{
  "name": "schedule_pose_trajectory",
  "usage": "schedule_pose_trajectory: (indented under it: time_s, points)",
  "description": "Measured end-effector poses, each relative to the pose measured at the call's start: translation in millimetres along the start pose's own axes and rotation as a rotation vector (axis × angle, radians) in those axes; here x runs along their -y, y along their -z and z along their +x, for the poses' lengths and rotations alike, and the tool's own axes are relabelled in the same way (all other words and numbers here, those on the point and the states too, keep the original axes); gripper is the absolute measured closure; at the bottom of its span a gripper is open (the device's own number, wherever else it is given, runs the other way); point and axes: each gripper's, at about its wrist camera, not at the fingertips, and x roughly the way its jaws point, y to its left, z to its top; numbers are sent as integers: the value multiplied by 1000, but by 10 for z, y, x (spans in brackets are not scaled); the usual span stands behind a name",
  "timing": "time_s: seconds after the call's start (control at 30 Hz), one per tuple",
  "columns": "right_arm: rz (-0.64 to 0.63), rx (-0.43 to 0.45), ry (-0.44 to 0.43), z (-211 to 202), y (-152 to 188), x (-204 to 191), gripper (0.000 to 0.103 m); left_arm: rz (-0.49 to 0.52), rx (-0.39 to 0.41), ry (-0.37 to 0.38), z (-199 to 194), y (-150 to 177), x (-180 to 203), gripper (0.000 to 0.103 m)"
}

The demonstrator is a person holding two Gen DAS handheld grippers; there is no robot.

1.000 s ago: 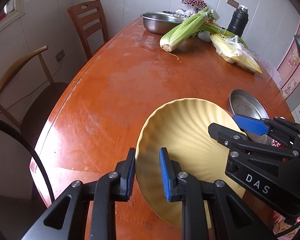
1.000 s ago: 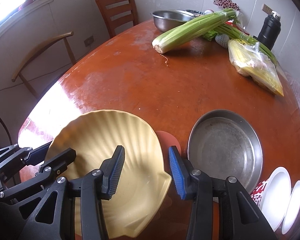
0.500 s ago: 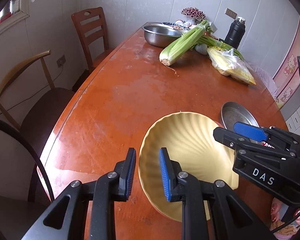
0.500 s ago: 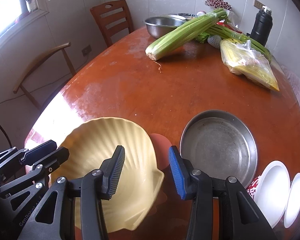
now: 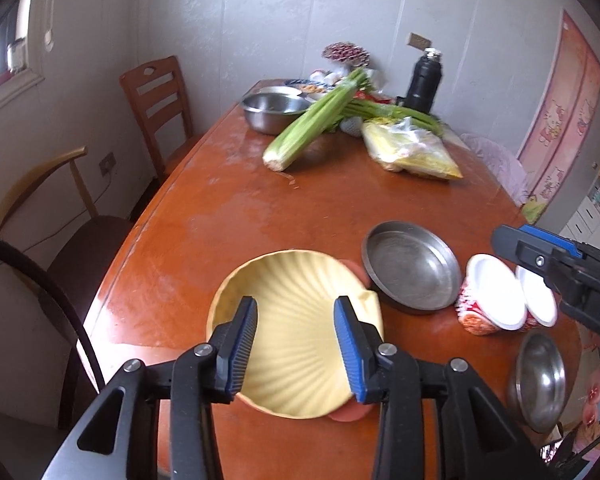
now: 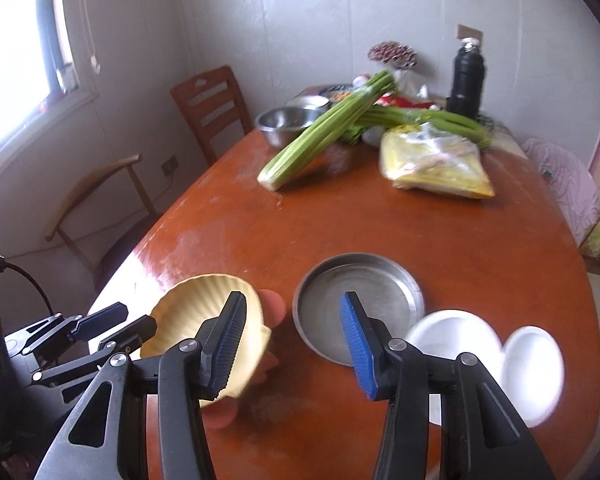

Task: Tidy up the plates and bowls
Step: 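Lower the yellow plate onto the orange plate and open the right gripper, then grasp the large steel bowl rim with the right gripper and lift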

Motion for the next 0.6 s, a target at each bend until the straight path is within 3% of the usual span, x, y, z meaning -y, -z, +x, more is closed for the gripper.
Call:
schedule_pose_trajectory:
  time_s: [0.23,0.6]
  points:
    - [109,30,107,-543,380,816,50,104,11,105,-65,68,648,60]
    - [259,-41,245,-887,1102,1923,49,217,-63,209,171,280,1509,60]
